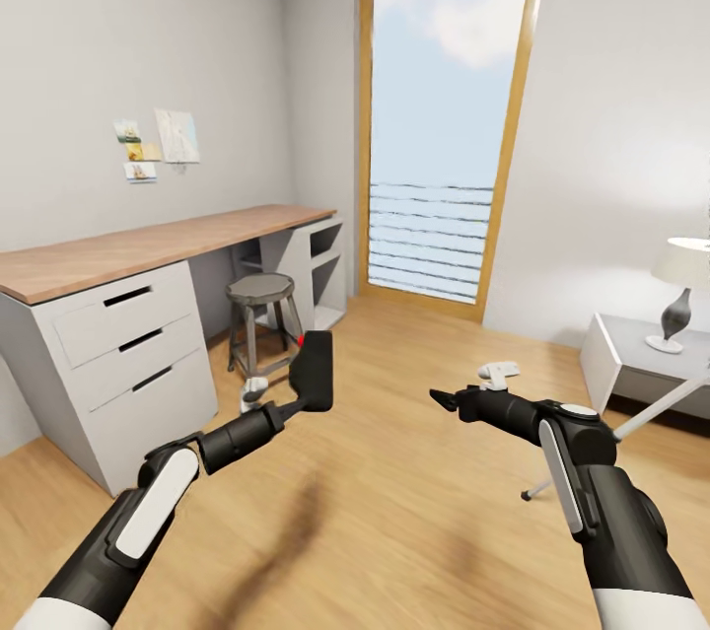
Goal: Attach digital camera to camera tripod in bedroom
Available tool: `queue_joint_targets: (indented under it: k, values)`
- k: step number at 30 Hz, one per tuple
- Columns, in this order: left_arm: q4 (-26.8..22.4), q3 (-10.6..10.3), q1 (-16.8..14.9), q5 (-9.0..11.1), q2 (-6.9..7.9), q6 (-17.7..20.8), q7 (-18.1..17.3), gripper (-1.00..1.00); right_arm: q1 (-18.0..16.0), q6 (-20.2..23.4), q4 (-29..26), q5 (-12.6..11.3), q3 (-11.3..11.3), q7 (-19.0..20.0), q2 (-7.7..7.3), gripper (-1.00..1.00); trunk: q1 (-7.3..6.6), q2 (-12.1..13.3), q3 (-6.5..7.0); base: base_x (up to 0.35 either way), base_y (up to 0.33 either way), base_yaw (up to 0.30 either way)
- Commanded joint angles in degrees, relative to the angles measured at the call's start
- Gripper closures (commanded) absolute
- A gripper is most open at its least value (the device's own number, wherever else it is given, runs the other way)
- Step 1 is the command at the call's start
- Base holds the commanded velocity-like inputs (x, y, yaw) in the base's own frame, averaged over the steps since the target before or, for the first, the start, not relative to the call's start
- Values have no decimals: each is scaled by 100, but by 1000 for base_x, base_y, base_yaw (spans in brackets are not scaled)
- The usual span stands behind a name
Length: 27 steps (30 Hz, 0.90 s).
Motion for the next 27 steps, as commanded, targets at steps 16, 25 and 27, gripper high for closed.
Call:
queue_joint_targets:
  k: [16, 25, 27]
  values:
    - [195, 0, -4, 75, 109, 19, -850, 100, -4, 31, -4, 19, -7, 30, 1, -100, -353, 640, 282, 0, 0, 0]
    - [191, -1, -4, 71, 102, 15, -847, 100, -4, 31, -4, 19, -7, 30, 1, -100, -551, 1001, 443, 0, 0, 0]
    - [190, -1, -4, 71, 101, 15, -843, 100, -4, 31, -4, 19, -7, 30, 1, -100, -595, 1082, 479, 0, 0, 0]
